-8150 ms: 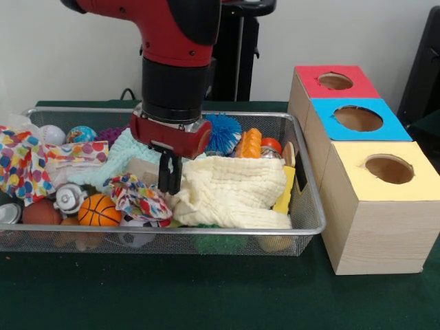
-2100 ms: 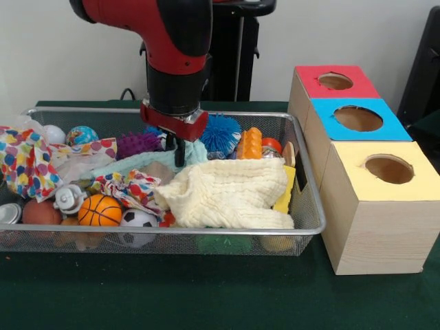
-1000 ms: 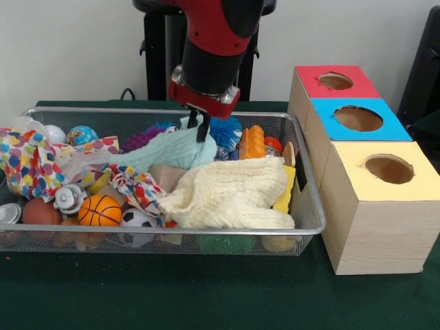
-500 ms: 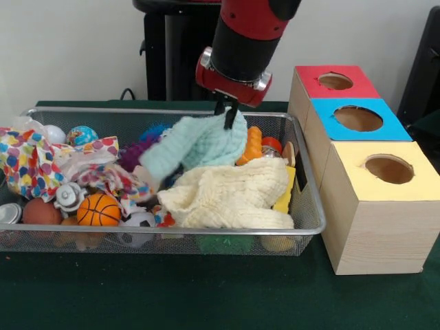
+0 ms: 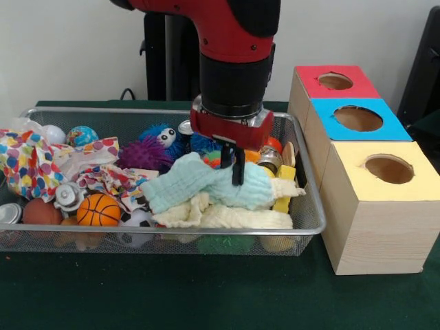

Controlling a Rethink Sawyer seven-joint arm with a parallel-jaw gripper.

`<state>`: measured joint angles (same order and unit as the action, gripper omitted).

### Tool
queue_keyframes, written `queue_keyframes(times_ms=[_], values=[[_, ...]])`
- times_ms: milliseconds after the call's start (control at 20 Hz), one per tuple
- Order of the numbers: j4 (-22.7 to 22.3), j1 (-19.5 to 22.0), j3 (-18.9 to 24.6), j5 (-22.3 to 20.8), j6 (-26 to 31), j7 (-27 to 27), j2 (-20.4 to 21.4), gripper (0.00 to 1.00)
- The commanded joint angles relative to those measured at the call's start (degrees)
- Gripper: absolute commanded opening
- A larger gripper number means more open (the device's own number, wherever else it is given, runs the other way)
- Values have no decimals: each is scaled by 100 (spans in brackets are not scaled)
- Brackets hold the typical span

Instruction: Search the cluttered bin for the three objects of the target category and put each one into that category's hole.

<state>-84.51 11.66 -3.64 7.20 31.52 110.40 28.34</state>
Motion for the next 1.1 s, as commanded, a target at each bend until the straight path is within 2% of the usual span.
queue_keyframes(times_ms=[50,400,850,900,1100], values=[[-552,19,762,302,-475,905,-320,0],[-582,-119,713,381,-646,1061,-439,0],[-339,-360,214,343,-47,1098,-618,0],[-277,-400,135,297,13,1064,-636,100],[-166,-606,-171,230,121,1212,-674,100]])
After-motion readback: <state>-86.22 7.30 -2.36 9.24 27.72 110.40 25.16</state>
